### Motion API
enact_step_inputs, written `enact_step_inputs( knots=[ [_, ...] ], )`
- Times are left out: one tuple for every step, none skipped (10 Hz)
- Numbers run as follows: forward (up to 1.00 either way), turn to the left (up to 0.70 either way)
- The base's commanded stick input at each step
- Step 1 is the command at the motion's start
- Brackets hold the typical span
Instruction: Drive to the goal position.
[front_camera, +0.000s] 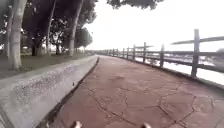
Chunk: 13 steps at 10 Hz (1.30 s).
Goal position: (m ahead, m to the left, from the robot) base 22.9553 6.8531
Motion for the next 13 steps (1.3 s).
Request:
enact_step_inputs(
  knots=[
    [0.7,0.0],
    [0.7,0.0],
    [0.7,0.0],
    [0.7,0.0],
    [0.7,0.0],
    [0.7,0.0],
    [0.7,0.0],
    [0.7,0.0],
    [0.7,0.0],
    [0.7,0.0],
    [0.7,0.0],
    [0.7,0.0],
    [0.7,0.0]
  ],
)
